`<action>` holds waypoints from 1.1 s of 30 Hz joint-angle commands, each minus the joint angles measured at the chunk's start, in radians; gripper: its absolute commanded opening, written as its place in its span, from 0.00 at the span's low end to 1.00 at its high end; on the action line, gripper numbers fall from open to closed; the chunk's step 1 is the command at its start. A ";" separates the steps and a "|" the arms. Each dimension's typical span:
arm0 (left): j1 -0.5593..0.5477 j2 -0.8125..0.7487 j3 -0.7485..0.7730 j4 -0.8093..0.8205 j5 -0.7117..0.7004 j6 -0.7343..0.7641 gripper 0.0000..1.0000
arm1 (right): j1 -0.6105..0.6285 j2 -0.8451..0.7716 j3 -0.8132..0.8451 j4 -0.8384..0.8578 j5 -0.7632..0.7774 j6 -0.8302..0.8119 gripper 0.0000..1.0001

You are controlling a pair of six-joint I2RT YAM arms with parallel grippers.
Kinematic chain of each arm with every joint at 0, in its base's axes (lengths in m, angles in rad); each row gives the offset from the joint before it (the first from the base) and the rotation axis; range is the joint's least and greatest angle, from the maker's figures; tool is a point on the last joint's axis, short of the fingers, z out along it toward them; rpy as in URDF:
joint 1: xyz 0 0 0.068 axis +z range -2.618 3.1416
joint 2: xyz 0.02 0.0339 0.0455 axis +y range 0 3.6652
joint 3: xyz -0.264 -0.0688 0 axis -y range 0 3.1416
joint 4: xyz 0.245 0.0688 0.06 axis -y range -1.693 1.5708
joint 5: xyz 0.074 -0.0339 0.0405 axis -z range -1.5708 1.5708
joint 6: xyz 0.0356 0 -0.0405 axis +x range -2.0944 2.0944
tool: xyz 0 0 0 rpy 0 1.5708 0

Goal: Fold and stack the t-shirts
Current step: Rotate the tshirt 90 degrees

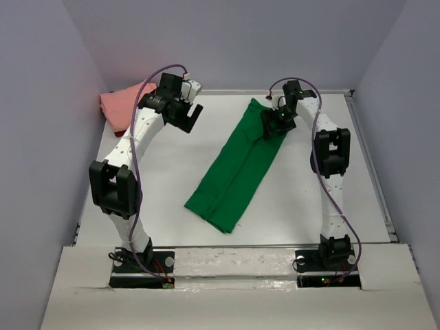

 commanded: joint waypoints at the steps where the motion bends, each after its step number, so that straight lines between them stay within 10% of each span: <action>1: 0.005 -0.023 0.045 -0.003 -0.031 0.018 0.99 | 0.002 0.105 0.098 0.017 -0.011 0.010 1.00; 33: 0.013 0.041 0.071 -0.035 -0.068 -0.001 0.99 | 0.030 0.313 0.343 0.089 -0.449 0.126 1.00</action>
